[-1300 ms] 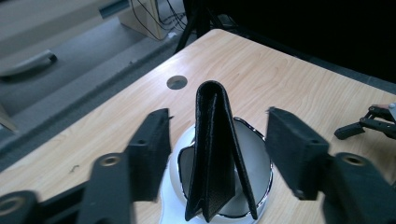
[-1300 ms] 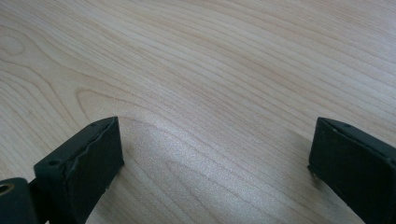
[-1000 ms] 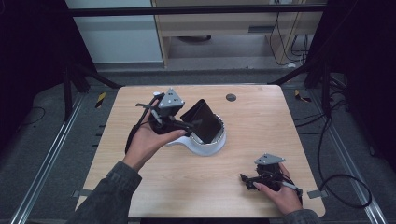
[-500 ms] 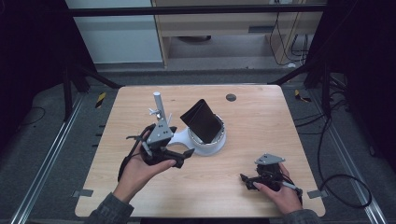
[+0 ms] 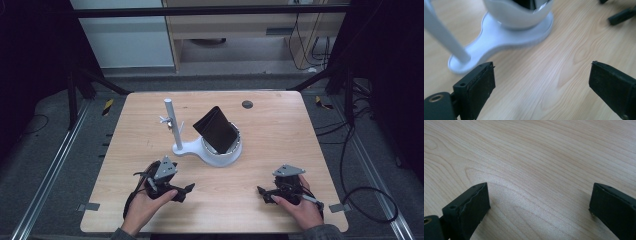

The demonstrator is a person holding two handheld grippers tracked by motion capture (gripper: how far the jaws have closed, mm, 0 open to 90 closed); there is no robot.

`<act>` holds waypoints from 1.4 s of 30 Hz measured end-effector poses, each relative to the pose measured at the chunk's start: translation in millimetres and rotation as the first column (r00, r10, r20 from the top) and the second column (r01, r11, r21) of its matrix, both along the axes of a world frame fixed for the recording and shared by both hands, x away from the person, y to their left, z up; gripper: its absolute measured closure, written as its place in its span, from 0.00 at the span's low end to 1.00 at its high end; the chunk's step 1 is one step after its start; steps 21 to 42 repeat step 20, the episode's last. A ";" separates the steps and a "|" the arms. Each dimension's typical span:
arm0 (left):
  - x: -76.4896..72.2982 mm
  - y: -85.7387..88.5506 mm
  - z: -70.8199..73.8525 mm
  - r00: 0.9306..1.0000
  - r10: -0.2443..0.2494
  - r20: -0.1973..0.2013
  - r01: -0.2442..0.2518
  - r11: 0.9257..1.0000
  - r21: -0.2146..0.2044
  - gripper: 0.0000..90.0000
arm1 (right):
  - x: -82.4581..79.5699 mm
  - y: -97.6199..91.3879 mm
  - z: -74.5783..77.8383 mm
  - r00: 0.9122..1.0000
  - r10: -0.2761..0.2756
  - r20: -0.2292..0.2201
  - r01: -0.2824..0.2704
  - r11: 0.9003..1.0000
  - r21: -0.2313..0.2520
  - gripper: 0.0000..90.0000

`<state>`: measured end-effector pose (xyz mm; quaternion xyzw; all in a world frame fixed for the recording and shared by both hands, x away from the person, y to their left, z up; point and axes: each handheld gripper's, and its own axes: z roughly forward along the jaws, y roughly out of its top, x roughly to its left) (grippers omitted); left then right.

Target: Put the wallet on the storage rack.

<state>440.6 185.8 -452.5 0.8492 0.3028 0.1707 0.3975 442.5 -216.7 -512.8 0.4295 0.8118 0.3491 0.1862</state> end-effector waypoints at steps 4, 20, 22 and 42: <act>6.7 17.4 -22.4 0.997 0.064 -0.034 -0.063 0.997 0.039 0.07 | 0.0 0.0 0.0 1.000 0.000 0.000 0.000 1.000 0.000 0.03; 14.4 41.5 -56.3 0.987 0.135 -0.091 -0.130 0.990 0.056 0.01 | -0.7 -0.2 0.0 1.000 -0.001 0.002 0.001 1.000 -0.003 0.03; 14.4 41.5 -56.3 0.987 0.135 -0.091 -0.130 0.990 0.056 0.01 | -0.7 -0.2 0.0 1.000 -0.001 0.002 0.001 1.000 -0.003 0.03; 14.4 41.5 -56.3 0.987 0.135 -0.091 -0.130 0.990 0.056 0.01 | -0.7 -0.2 0.0 1.000 -0.001 0.002 0.001 1.000 -0.003 0.03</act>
